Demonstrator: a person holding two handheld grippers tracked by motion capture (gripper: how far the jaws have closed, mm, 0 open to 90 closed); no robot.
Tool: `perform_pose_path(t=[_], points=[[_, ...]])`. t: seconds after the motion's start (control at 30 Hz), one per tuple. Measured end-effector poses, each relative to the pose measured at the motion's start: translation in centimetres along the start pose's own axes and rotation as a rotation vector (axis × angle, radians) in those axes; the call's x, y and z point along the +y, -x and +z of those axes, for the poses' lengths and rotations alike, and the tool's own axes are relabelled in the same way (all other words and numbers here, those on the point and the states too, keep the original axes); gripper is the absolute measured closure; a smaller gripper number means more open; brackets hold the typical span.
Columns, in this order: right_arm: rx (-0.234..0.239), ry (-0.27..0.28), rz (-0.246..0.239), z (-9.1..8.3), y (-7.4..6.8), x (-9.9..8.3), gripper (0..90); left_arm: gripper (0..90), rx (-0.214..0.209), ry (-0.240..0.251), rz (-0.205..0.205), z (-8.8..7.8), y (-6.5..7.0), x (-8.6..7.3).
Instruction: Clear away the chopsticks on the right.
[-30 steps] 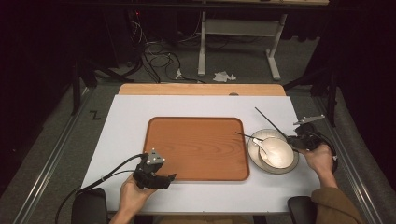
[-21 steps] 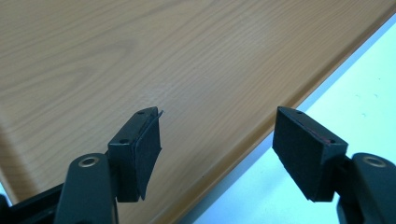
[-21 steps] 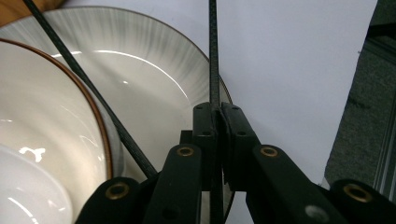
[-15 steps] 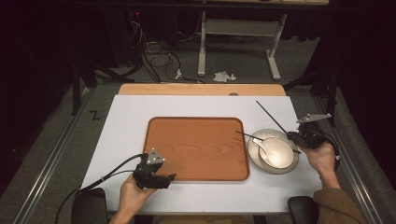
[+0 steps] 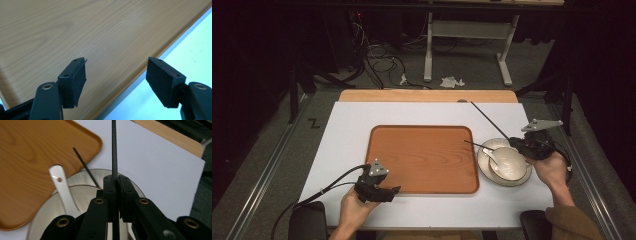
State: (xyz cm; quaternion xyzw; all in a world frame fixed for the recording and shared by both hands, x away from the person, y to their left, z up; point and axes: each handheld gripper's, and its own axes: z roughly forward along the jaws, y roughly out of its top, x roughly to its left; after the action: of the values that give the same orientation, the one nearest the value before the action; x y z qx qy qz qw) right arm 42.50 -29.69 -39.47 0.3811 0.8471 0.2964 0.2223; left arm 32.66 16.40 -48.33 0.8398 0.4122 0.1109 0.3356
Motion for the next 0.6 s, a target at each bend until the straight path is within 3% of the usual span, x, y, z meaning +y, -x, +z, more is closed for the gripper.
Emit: perform_pose_path(t=[0.3, 0.33, 0.43, 0.6], points=[[0.093, 0.023, -0.09, -0.2, -4.8, 1.7, 86.3, 32.2, -0.001, -0.002, -0.002, 0.0, 0.0, 0.0], [0.093, 0.023, -0.09, -0.2, -4.8, 1.7, 86.3, 32.1, -0.001, -0.002, -0.002, 0.0, 0.0, 0.0], [0.126, -0.001, -0.131, 0.6, -7.1, 2.1, 86.3, 32.1, -0.001, 0.0, 0.0, 0.0, 0.0, 0.0], [0.149, -0.037, -0.152, 1.9, -8.8, 2.0, 86.3, 32.2, -0.004, 0.0, 0.0, 0.0, 0.0, 0.0]])
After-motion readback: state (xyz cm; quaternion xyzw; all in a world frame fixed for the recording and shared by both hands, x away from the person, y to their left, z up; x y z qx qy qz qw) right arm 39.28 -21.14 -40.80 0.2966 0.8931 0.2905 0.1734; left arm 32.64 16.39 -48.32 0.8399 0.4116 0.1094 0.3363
